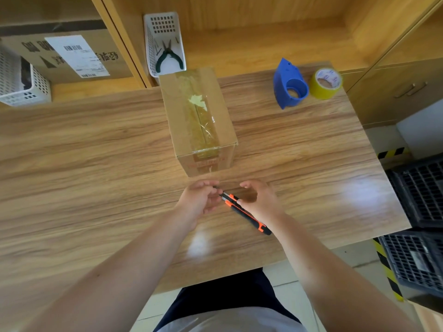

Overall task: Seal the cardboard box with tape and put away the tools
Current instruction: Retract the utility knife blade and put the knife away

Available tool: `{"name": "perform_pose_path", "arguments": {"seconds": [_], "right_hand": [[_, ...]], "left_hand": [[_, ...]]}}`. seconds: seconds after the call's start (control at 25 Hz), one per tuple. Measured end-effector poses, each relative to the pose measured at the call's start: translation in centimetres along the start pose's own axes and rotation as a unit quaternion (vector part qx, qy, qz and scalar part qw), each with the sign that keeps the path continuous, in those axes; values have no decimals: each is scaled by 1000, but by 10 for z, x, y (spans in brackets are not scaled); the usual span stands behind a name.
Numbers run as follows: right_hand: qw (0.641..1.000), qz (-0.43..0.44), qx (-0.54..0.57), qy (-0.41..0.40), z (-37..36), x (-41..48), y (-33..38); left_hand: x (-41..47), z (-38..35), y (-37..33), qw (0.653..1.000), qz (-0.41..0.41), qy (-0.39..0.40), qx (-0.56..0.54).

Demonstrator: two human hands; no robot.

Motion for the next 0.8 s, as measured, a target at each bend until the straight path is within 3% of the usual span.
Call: {"name": "perform_pose_path", "arguments": {"seconds": [0.2, 0.28, 0.48, 0.8], "right_hand": [[984, 22, -173, 38, -16, -5, -6], [982, 38, -185, 18, -25, -10, -10], [991, 61, -108, -47, -35, -16, -16], [996, 83, 42, -4, -23, -22, -9]], "left_hand": [[13, 2, 18, 999, 47, -14, -17], [17, 3, 27, 997, 67, -15, -27], [25, -3, 43, 994, 83, -21, -65], [16, -21, 41, 998, 43, 41, 11]]}}
Point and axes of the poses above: each hand's wrist, its own x-axis towards the middle knuckle, its own z-axis out of the back of the hand, y = z × x, the point moved 2 cm from there along x, towards the middle knuckle, and after that the axes turned 3 degrees about -y, right-handed, at the moved point
